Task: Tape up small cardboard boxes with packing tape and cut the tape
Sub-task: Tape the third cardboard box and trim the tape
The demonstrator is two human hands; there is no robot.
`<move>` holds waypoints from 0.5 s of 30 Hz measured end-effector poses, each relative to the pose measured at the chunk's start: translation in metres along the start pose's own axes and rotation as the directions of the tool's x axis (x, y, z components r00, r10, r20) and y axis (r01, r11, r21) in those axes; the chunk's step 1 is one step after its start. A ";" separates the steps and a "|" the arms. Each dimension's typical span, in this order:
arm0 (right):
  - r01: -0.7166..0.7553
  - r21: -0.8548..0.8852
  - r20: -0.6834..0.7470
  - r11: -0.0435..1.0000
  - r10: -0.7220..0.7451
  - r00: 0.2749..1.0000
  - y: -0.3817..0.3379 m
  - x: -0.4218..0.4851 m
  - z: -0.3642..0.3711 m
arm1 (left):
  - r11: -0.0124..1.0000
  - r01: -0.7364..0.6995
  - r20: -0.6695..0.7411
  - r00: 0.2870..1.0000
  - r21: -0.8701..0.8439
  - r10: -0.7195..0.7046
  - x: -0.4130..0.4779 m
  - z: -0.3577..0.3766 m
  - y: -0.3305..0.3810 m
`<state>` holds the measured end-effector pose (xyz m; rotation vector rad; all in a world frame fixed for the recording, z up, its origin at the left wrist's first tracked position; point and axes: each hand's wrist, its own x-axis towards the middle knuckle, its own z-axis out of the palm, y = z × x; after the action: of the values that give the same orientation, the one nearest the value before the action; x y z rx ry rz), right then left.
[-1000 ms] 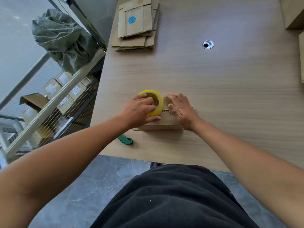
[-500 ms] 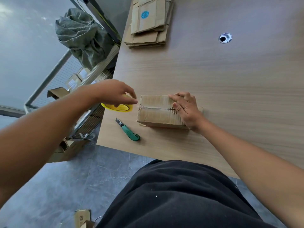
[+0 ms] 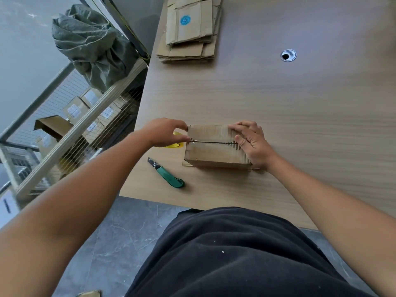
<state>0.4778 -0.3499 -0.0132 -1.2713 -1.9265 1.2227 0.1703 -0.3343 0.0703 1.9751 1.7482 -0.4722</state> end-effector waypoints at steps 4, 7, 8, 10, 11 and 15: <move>-0.051 -0.119 0.066 0.992 0.059 0.996 -0.012 0.003 -0.002 | 0.985 -0.068 0.022 0.997 -0.160 0.072 0.011 0.005 -0.013; -0.076 -0.489 -0.029 0.869 0.071 0.997 -0.021 0.002 0.002 | 0.962 -0.112 0.066 0.989 -0.247 0.132 0.019 0.008 -0.018; -0.066 -0.570 -0.074 0.819 0.028 0.997 -0.028 0.002 0.010 | 0.952 -0.129 0.073 0.985 -0.277 0.155 0.022 0.010 -0.019; -0.116 -0.633 -0.082 0.765 0.083 0.993 -0.043 0.001 0.036 | 0.930 -0.166 0.070 0.977 -0.329 0.200 0.025 0.015 -0.021; -0.161 -0.690 -0.080 0.706 0.147 0.986 -0.047 0.000 0.051 | 0.924 -0.188 0.053 0.975 -0.332 0.217 0.026 0.018 -0.022; -0.272 -0.778 -0.161 0.567 0.239 0.958 -0.049 0.005 0.064 | 0.931 -0.302 -0.087 0.953 -0.207 0.290 0.026 0.030 -0.030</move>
<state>0.4040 -0.3785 0.0011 -2.0563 -2.4222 0.3638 0.1451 -0.3261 0.0282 2.0586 1.4271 -0.1180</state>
